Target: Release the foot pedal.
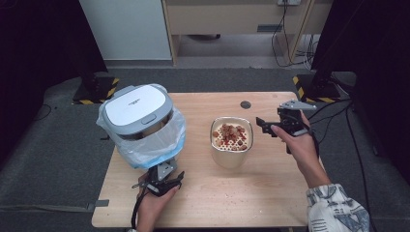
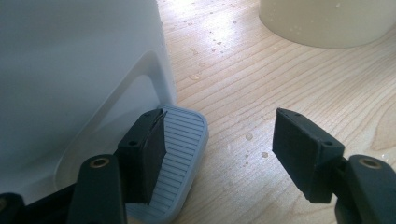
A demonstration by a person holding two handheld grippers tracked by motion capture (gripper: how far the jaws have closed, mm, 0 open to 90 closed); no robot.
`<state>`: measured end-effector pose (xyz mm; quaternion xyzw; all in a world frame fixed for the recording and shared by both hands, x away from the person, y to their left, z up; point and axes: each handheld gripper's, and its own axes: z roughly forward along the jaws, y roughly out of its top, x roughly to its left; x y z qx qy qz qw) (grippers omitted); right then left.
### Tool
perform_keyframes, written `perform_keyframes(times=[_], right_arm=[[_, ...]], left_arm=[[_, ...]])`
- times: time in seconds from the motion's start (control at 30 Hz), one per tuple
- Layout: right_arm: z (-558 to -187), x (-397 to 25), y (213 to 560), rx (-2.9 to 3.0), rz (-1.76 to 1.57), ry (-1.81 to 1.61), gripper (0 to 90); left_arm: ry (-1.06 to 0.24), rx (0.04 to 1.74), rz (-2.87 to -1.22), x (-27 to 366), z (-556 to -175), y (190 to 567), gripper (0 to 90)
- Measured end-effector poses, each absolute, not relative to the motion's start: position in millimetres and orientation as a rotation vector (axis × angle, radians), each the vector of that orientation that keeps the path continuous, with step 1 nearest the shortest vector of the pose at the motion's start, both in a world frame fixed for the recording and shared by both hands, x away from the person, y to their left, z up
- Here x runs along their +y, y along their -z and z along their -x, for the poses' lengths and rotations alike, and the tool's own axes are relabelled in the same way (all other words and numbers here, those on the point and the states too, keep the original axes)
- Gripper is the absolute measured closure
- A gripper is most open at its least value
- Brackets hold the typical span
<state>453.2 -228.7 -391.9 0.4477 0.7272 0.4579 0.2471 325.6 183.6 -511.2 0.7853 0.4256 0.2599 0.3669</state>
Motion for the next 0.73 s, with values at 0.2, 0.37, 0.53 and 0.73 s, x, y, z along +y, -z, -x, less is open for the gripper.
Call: perform_keyframes(times=[0.2,0.37,0.53,0.73], right_arm=[[-441,-242,416,1.966,-1.264,-1.201,6.3],[-432,-247,446,1.976,-1.326,-1.131,6.7],[-427,-251,487,2.033,-1.416,-1.061,7.0],[-426,-247,518,2.089,-1.492,-0.992,5.7]], left_arm=[[-0.672,1.083,-2.029,183,-326,511,33.0],[-0.671,1.083,-2.028,183,-326,511,32.6],[-0.670,1.081,-2.030,183,-326,512,32.5],[-0.671,1.080,-2.028,183,-326,511,32.4]])
